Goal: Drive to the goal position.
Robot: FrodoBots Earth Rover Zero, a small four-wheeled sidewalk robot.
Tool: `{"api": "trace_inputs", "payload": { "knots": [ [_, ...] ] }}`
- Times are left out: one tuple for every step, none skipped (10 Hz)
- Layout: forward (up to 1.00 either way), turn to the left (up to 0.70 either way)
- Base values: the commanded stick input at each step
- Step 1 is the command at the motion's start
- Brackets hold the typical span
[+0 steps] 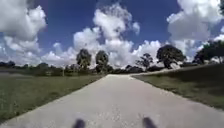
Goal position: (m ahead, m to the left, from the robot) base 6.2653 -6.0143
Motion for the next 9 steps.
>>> {"api": "trace_inputs", "payload": {
  "knots": [
    [0.7,0.0],
    [0.7,0.0],
    [0.7,0.0],
    [0.7,0.0],
    [0.7,0.0],
    [0.7,0.0],
    [0.7,0.0],
    [0.7,0.0],
    [0.7,0.0]
  ]
}}
